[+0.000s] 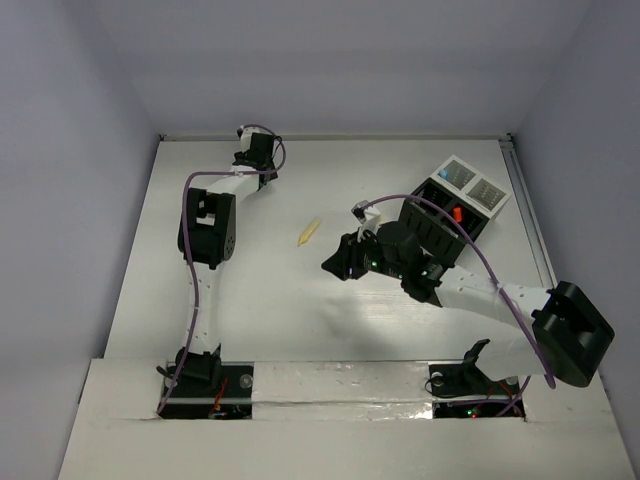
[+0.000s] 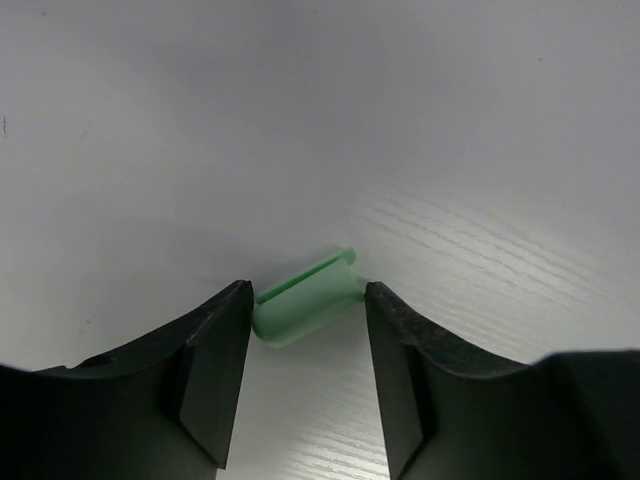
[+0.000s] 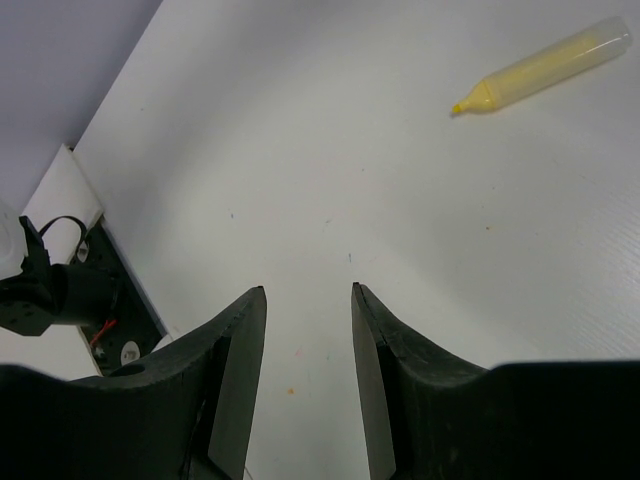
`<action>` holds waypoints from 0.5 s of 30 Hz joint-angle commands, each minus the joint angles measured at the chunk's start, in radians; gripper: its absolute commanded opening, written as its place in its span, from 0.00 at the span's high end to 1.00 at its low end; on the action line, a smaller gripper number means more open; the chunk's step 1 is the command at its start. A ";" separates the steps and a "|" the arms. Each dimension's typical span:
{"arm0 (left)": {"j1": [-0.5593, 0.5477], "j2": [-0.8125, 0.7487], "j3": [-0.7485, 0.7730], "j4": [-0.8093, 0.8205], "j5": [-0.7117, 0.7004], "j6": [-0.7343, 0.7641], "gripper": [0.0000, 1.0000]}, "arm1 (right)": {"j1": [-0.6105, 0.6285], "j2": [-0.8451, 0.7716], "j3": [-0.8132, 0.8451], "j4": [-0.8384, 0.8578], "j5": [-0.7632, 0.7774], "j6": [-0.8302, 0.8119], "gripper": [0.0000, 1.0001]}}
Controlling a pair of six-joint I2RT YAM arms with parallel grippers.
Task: Sort the stationery into containers
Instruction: Move the pen cap to the center of the board.
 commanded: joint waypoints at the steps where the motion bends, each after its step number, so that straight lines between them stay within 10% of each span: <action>1: 0.007 0.000 0.038 -0.017 0.000 0.013 0.56 | 0.005 0.004 -0.008 0.018 0.005 -0.018 0.55; 11: 0.007 -0.035 -0.026 0.007 0.021 0.019 0.93 | 0.005 0.019 -0.006 0.017 0.025 -0.021 0.55; 15: 0.007 -0.200 -0.278 0.105 0.021 0.010 1.00 | 0.005 0.003 -0.017 0.028 0.054 -0.016 0.55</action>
